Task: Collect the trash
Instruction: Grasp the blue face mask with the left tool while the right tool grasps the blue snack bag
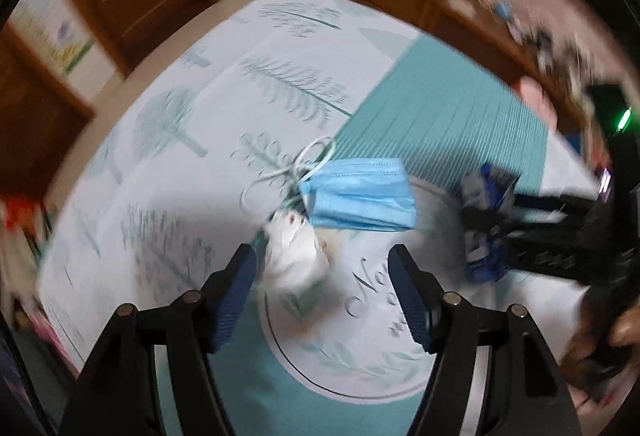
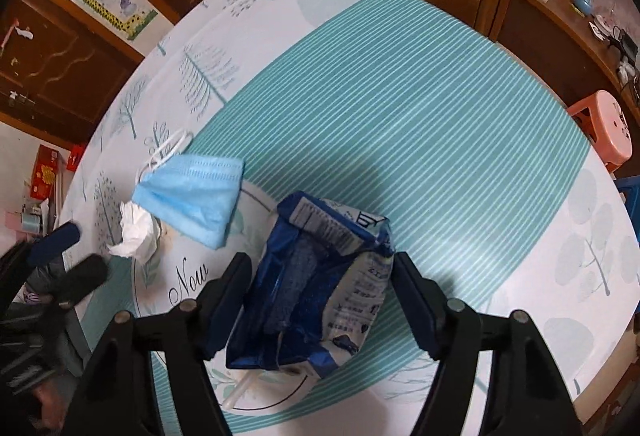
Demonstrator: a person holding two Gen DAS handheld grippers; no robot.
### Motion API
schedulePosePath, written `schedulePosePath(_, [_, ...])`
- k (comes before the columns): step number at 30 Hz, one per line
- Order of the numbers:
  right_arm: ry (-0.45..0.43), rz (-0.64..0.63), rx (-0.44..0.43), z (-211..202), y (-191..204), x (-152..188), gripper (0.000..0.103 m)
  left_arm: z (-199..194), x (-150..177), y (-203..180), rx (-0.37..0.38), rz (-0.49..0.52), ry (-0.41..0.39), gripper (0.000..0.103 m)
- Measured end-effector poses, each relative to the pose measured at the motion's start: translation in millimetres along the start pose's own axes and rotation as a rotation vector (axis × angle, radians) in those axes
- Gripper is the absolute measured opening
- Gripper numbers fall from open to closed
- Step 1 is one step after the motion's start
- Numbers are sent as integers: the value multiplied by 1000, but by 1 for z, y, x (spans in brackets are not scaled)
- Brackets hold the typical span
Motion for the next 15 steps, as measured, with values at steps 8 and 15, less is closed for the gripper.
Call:
schedulePosePath(8, [9,22,-24,2,-10,0,72,48,-26,-44,-88,376,88,67])
schedulePosePath(15, [3,23,-39,2,-16,3,72,72,-31,-66,-77,601,119,56])
Point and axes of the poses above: each gripper's, at about its wrist camera, not at the fingertips, and z roughly the way its jaws point, y to its left, x to its underside, the point moved 1 cm from there along z, roughly the way its jaws point, and after that the axes turned 2 degrees about -z, right-handed, at the moved point
